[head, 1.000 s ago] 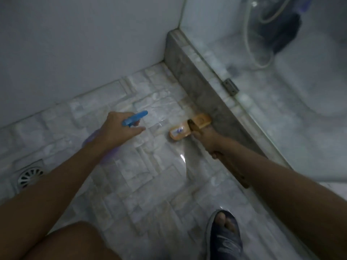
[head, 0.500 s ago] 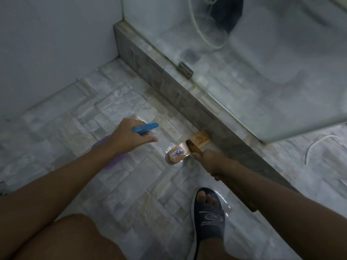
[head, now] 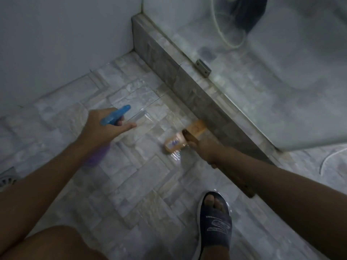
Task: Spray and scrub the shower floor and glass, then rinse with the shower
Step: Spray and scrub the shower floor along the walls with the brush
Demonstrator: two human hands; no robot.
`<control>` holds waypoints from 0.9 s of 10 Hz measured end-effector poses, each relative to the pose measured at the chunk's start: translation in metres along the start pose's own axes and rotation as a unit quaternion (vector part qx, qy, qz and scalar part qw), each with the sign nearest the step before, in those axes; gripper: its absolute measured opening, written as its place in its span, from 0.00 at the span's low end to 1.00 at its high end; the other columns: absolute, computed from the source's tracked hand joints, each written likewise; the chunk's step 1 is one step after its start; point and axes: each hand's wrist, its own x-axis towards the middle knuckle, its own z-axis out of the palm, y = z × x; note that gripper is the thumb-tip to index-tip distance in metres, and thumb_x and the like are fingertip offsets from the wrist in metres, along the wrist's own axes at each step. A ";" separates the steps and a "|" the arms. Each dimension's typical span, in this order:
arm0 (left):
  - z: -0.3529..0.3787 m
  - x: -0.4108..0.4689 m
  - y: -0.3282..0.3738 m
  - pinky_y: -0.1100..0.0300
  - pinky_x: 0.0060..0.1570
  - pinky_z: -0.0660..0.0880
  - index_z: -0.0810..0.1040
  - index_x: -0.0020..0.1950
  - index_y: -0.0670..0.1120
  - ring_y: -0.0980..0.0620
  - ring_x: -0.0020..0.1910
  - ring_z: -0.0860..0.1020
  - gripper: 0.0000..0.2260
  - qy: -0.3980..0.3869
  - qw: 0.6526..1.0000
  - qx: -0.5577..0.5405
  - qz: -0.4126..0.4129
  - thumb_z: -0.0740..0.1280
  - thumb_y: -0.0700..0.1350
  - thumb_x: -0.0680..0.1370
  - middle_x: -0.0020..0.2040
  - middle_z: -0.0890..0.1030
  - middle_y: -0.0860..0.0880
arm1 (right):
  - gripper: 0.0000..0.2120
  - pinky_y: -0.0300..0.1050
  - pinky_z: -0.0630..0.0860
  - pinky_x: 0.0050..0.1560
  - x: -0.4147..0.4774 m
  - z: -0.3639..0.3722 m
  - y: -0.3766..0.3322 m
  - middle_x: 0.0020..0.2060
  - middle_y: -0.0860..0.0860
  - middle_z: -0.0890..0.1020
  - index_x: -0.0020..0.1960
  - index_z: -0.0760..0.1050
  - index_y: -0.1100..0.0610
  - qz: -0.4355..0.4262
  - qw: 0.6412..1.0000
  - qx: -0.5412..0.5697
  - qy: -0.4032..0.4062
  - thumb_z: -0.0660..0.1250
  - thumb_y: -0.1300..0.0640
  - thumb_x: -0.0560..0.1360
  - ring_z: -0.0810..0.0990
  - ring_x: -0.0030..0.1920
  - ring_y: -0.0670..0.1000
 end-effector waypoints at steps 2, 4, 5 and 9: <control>-0.033 -0.004 -0.019 0.62 0.36 0.77 0.81 0.42 0.40 0.52 0.33 0.78 0.14 0.094 0.987 0.104 0.078 0.80 0.48 0.71 0.34 0.80 0.44 | 0.27 0.38 0.78 0.38 0.091 -0.025 -0.139 0.59 0.62 0.81 0.72 0.69 0.62 -0.114 0.984 -0.130 0.048 0.72 0.60 0.75 0.81 0.52 0.58; -0.015 0.003 -0.018 0.56 0.39 0.77 0.80 0.39 0.39 0.55 0.32 0.76 0.14 0.050 0.995 0.061 0.060 0.80 0.47 0.70 0.34 0.80 0.44 | 0.24 0.54 0.74 0.64 0.075 -0.016 -0.055 0.63 0.63 0.77 0.71 0.71 0.63 -0.076 0.993 -0.062 0.072 0.61 0.47 0.82 0.77 0.64 0.63; -0.010 0.007 -0.022 0.54 0.36 0.77 0.80 0.36 0.40 0.51 0.31 0.77 0.18 0.004 0.990 0.096 0.102 0.79 0.53 0.71 0.32 0.80 0.45 | 0.28 0.58 0.77 0.59 0.038 -0.005 0.021 0.57 0.63 0.81 0.65 0.75 0.66 -0.004 0.996 -0.086 0.011 0.60 0.41 0.81 0.80 0.59 0.65; 0.025 -0.001 -0.013 0.50 0.38 0.81 0.84 0.41 0.43 0.49 0.32 0.81 0.15 -0.141 0.968 0.168 0.120 0.81 0.52 0.67 0.33 0.82 0.48 | 0.18 0.42 0.70 0.48 0.028 -0.009 -0.024 0.58 0.57 0.79 0.66 0.73 0.59 -0.095 0.994 -0.006 0.051 0.58 0.48 0.84 0.78 0.55 0.57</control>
